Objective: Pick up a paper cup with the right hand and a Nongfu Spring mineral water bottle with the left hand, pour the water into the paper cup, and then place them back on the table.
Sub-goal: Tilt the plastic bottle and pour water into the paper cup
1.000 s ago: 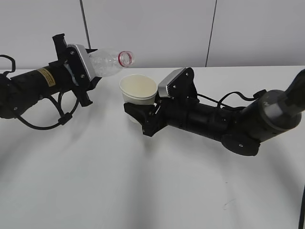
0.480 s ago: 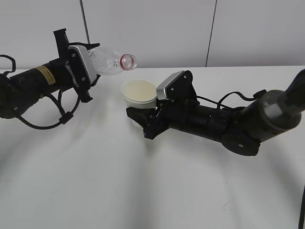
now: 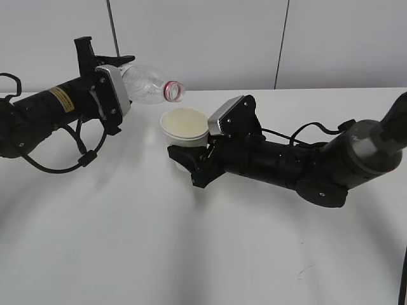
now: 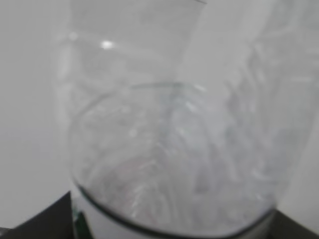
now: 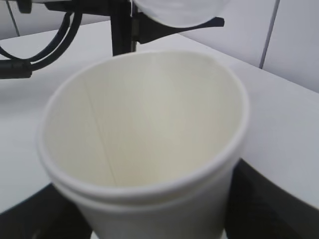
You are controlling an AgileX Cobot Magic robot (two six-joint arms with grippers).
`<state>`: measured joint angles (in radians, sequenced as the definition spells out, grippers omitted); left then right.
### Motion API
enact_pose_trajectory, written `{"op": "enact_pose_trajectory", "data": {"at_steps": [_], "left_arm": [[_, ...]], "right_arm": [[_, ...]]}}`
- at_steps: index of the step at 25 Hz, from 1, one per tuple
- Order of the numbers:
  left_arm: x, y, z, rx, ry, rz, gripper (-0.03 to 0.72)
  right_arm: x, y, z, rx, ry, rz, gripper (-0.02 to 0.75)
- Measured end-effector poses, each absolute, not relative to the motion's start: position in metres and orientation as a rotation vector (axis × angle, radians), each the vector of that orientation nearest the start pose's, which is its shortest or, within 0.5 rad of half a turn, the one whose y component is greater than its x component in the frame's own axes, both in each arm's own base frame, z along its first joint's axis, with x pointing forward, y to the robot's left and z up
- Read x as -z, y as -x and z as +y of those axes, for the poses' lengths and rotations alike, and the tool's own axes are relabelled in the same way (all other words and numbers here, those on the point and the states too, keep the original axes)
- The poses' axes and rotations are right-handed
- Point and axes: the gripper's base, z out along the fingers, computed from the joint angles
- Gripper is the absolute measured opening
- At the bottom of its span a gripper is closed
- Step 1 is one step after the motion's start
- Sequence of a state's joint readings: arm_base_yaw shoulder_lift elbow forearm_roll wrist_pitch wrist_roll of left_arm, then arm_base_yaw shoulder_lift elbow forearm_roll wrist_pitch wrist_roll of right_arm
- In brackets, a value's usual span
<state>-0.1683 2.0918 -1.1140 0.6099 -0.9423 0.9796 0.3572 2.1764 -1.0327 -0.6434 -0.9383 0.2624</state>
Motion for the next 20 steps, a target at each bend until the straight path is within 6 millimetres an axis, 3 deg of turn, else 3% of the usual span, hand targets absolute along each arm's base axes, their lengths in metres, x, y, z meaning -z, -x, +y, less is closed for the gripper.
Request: {"op": "enact_pose_trajectory", "data": {"at_steps": [20], "left_arm": [[-0.1642, -0.4163, -0.1134, -0.624, -1.43, 0.811, 0.386]], "right_arm": [[-0.1048, -0.3725, 0.1835, -0.574, 0.788, 1.662, 0.494]]}}
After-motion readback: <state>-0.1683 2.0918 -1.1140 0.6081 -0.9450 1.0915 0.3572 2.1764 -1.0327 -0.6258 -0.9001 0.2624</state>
